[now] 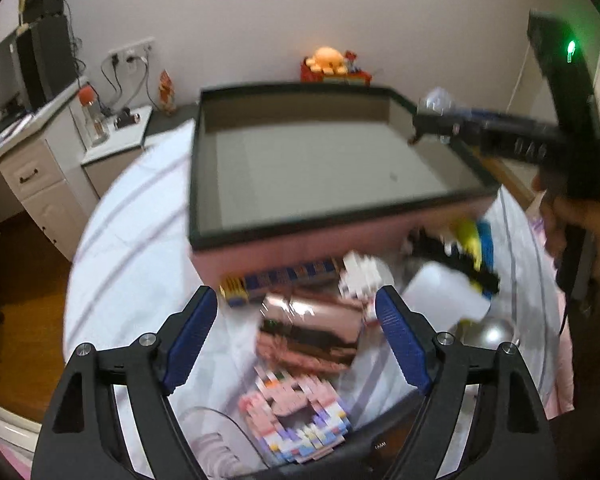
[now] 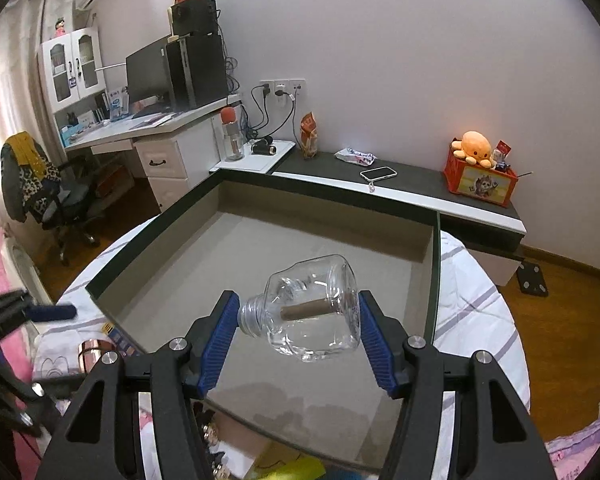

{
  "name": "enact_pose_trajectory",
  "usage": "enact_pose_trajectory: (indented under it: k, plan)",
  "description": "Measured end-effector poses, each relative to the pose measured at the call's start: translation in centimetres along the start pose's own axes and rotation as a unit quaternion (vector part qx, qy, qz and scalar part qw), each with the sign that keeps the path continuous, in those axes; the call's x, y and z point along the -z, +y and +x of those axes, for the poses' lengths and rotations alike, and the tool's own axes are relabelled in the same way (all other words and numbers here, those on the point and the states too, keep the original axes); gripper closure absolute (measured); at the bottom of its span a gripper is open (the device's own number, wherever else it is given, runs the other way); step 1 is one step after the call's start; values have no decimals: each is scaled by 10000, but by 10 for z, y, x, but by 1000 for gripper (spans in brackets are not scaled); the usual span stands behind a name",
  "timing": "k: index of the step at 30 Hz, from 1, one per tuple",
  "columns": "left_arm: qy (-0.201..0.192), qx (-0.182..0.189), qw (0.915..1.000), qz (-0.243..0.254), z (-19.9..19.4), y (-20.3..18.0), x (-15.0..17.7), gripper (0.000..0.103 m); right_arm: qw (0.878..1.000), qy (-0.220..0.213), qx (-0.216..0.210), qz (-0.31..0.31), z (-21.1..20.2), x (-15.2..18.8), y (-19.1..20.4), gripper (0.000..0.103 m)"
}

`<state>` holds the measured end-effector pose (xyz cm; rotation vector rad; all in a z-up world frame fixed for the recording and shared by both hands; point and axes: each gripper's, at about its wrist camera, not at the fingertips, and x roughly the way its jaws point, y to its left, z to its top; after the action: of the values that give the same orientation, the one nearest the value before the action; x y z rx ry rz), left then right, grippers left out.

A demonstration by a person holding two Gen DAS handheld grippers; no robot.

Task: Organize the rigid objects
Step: 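Carry both items over the box and release them inside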

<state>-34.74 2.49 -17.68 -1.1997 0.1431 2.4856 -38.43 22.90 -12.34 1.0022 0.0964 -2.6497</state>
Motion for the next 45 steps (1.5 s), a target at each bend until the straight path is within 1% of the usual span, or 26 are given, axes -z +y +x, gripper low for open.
enact_pose_trajectory:
  k: [2,3,4,5,9,12,17,20,22,26,29,35,39,42,44,45]
  plan:
    - [107,-100,9998,94,7,-3,3,25,10000,15,16,-36,-3,3,3,42]
    - [131,-146,9997,119,9,-3,4,34,10000,18,19,-41,-5,4,4,42]
    - [192,-95,9997,110,11,-2,5,47,10000,32,17,-44,-7,6,6,42]
    - [230,-60,9997,93,12,-2,6,47,10000,40,14,-46,-8,8,6,42]
    - [139,-99,9998,139,6,-2,7,47,10000,61,45,-16,-12,12,5,42]
    - [-35,-32,9999,148,-9,0,3,49,9999,73,70,-7,-15,14,5,42]
    - [-361,-125,9992,154,-29,5,-17,49,9999,54,94,-25,-16,14,5,42]
    - [-487,-184,9985,184,-31,7,-33,49,9999,45,87,-35,-14,12,4,42]
    - [-541,-132,9983,196,-28,7,-47,49,9999,42,106,-39,-12,11,3,42]
    - [-471,-95,9985,272,-8,4,-71,49,9999,79,109,-61,-6,10,2,42]
    - [-299,-63,9992,273,15,2,-84,49,9998,155,98,-95,3,9,3,42]
    - [-34,-53,9995,312,48,-7,-95,49,9994,317,109,-102,21,8,2,42]
    - [69,-164,9997,195,61,-6,-96,48,9992,361,128,-78,28,9,1,42]
    - [87,-300,9995,79,67,-2,-97,48,9994,323,152,-50,30,10,0,41]
    - [21,-341,9994,-4,65,0,-97,33,9993,325,151,-59,30,11,0,41]
    - [-4,-345,9994,-53,63,1,-97,17,9994,316,124,-43,30,11,-1,41]
